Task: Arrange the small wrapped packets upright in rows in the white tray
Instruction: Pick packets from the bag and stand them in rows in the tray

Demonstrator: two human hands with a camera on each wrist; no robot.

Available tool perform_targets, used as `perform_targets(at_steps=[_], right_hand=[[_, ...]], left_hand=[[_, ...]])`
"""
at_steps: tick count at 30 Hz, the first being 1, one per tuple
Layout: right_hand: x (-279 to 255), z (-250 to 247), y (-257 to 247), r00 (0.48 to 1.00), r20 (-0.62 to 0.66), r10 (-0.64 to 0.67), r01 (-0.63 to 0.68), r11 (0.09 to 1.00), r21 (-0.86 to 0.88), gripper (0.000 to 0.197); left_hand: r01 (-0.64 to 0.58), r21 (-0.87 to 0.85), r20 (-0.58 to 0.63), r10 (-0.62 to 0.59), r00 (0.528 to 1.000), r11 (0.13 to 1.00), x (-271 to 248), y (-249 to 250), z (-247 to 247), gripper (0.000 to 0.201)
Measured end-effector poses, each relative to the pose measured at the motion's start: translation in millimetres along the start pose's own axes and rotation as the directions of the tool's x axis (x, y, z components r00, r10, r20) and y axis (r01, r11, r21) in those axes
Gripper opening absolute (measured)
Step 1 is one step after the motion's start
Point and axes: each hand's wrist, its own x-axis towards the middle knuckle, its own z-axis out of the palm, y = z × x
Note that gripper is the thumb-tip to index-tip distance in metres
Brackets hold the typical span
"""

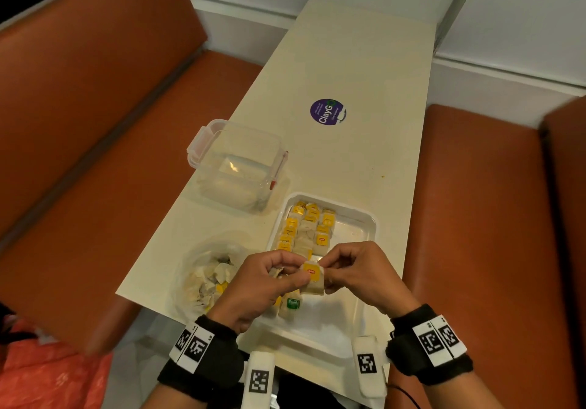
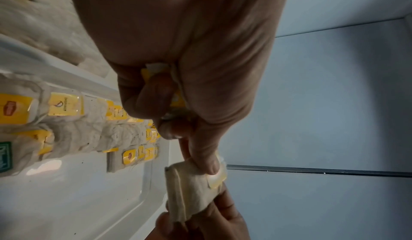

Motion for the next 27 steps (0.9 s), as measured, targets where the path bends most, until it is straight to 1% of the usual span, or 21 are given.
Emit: perform_targets(at_steps=[2,4,8,9,11,12,13,14,17,20,23,25,27], right_hand=[[1,-1,1,1.0,-0.015,-0.009,0.007,0.997,-0.073,0.012],[0,-2,-1,1.0,0.021,-0.017,0.02,0.99,-0.139,0.014],[-3,-4,-6,0.988,0.156,-0.018,0.058,0.966,-0.251,0.022],[-4,-7,-6,0.98,0.198,-0.002,0.052,0.968,-0.247,0.024],[-7,-11,-6,0.957,0.29,0.034,0.021,0.983,-0.185,0.028],[-9,-12,-6,0.947,0.319,0.05,-0.005,0.99,-0.141,0.031],[-9,-11,-4,0.946,0.319,0.059,-0.027,0.994,-0.105,0.031],[-9,-7,-1,0.955,0.289,0.06,-0.037,0.996,-0.083,0.029],[-2,4,16,0.992,0.115,0.06,-0.052,0.996,-0.074,0.01],[11,8,37,0.994,0.004,0.113,-0.112,0.992,-0.063,0.01],[32,9,58,0.976,-0.117,0.183,-0.186,0.982,-0.016,0.007],[51,10,73,0.96,-0.174,0.217,-0.221,0.975,-0.005,0.005],[68,10,83,0.944,-0.207,0.256,-0.263,0.965,-0.007,0.002]], left_hand=[[-0.01,0.005,0.053,0.009,0.999,1.0,-1,0,-1,0.029],[-0.028,0.019,0.076,0.026,0.997,0.999,-1,-1,-1,0.033],[-0.054,0.061,0.028,0.053,0.998,0.997,1,-5,2,0.024],[-0.063,0.074,0.007,0.063,0.998,0.995,1,-6,3,0.022],[-0.082,0.106,-0.046,0.087,0.995,0.991,3,-9,5,0.02],[-0.089,0.122,-0.073,0.099,0.992,0.988,3,-11,5,0.019],[-0.093,0.138,-0.096,0.107,0.99,0.986,4,-13,6,0.018],[-0.094,0.157,-0.114,0.112,0.987,0.983,5,-15,7,0.018],[-0.075,0.192,-0.124,0.1,0.987,0.978,6,-20,9,0.019],[-0.016,0.181,-0.161,0.046,0.986,0.983,7,-27,6,0.024],[0.058,0.062,-0.235,-0.042,0.971,0.996,7,-28,-2,0.021],[0.09,-0.058,-0.246,-0.101,0.964,0.994,5,-26,-7,0.016],[0.107,-0.127,-0.243,-0.136,0.961,0.986,4,-25,-14,0.014]])
